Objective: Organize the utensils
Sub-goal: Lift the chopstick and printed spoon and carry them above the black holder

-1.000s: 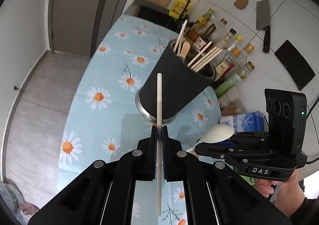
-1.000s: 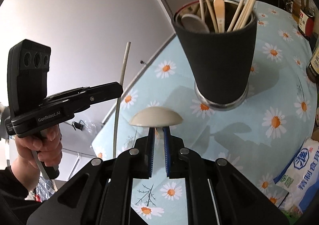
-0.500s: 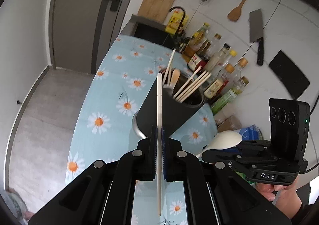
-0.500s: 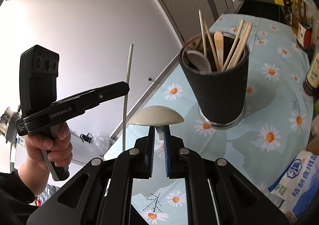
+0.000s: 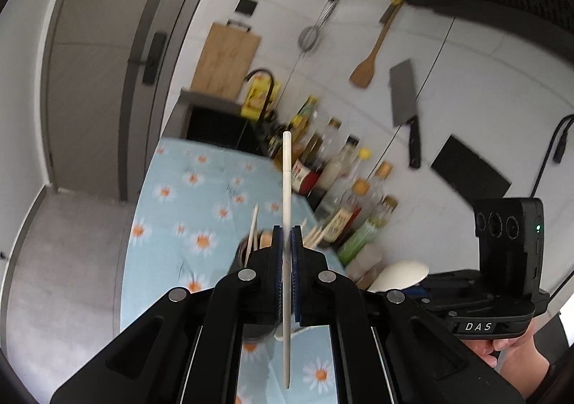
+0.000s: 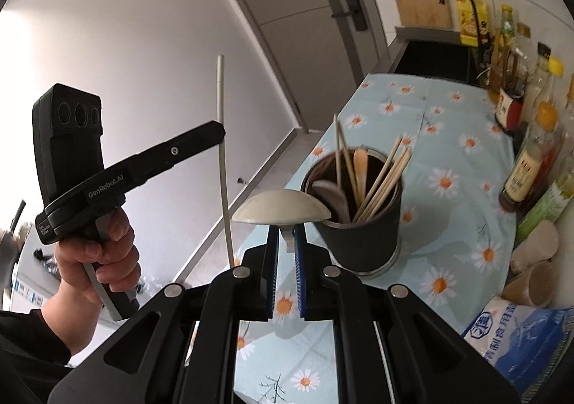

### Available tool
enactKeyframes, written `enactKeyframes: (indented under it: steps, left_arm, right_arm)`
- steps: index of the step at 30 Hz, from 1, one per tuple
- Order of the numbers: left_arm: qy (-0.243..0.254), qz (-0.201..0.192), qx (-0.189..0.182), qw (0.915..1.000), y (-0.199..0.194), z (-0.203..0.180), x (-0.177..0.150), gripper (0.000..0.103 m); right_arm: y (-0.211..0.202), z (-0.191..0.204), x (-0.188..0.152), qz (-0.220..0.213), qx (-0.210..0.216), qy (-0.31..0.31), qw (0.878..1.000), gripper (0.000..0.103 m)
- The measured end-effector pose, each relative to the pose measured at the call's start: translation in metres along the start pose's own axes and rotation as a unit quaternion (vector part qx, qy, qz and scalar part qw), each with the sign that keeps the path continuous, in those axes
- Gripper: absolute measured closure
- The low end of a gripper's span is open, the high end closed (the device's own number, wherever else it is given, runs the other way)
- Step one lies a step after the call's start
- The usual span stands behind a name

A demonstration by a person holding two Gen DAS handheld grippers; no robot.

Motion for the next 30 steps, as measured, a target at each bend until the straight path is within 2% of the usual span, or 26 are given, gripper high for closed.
enactKeyframes:
  steps: [6,12,15,23,30]
  left_arm:
    - [0.031,-0.035,-0.026,0.9986,0.002,-0.006,0.037,0.099]
    - [0.053,-0.072,-0.056,0.9944,0.013,-0.010,0.061,0.099]
    - [0.063,-0.091,-0.051,0.9925,0.020,-0.005,0.067,0.099]
    - [0.075,-0.125,-0.076,0.9863,0.036,0.007,0.070,0.099]
    - [0.063,-0.115,-0.084,0.9879,0.059,0.020,0.053,0.099]
  right_arm:
    - [-0.020,-0.003,0.031,-0.024,-0.040,0.003,0.999,0.093]
    - [-0.019,-0.014,0.045,-0.027,-0.070,0.016,0.997,0.093]
    - [-0.017,-0.019,0.050,-0.023,-0.087,0.014,0.996,0.093]
    - [-0.003,-0.031,0.060,-0.014,-0.101,0.026,0.994,0.093]
    - [0.031,-0.043,0.052,0.025,-0.103,0.046,0.993,0.093]
Point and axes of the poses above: each gripper's, at about its wrist camera, not at the fingertips, and y roughly the way its jaws point, z to its left, x to its top, the point moved 10 cm from there along y, roughly the way its jaws point, and after that the axes turned 7 degrees about -x, right-handed, at the moved point
